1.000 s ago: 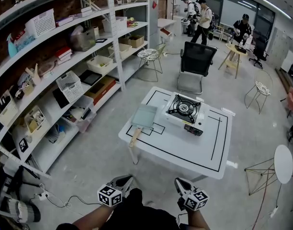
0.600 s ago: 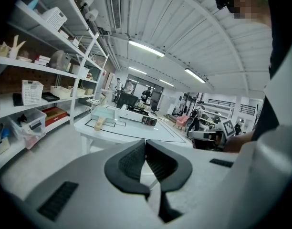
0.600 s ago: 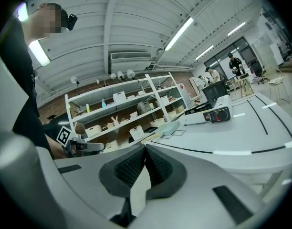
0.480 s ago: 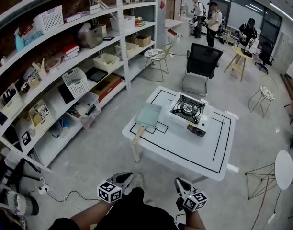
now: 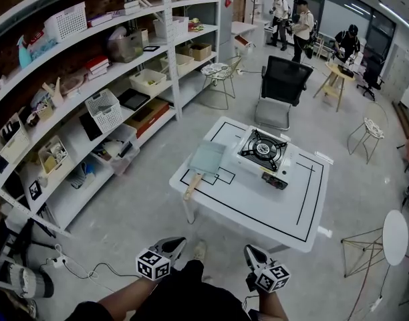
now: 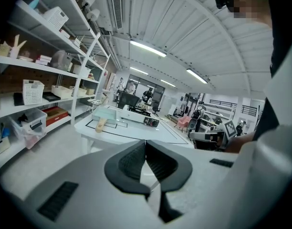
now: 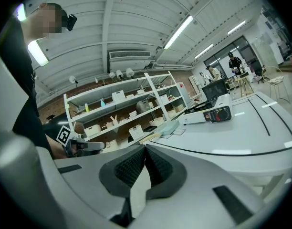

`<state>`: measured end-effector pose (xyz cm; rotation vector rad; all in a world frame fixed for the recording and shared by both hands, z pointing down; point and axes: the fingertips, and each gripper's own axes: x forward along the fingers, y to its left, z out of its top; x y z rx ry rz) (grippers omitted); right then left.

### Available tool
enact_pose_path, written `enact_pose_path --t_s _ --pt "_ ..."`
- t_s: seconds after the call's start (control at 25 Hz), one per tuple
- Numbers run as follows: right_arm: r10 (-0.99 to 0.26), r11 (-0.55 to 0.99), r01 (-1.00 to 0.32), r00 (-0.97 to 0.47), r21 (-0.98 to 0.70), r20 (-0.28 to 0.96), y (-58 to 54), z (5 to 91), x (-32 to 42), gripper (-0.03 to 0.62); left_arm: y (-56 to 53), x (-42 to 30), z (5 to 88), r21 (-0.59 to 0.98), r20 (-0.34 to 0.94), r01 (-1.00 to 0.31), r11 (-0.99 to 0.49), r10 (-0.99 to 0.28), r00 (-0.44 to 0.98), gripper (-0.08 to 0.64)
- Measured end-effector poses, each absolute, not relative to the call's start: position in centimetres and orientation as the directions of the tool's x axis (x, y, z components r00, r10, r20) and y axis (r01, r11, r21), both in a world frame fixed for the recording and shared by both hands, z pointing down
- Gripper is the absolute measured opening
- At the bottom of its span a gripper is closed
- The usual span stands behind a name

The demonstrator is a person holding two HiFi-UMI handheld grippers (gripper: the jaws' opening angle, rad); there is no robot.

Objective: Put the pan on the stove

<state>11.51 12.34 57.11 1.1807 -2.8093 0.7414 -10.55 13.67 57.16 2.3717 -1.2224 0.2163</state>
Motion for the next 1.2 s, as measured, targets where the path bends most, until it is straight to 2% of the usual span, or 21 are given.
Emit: enact_pose_path --t_s 1.2 --pt "-0.723 0.521 -0.752 -0.640 -0.404 0.261 -1.3 57.4 12.9 0.026 -3.5 -12.7 57.3 0.337 0.326 -0.807 -0.485 -0.744 0.583 0.011"
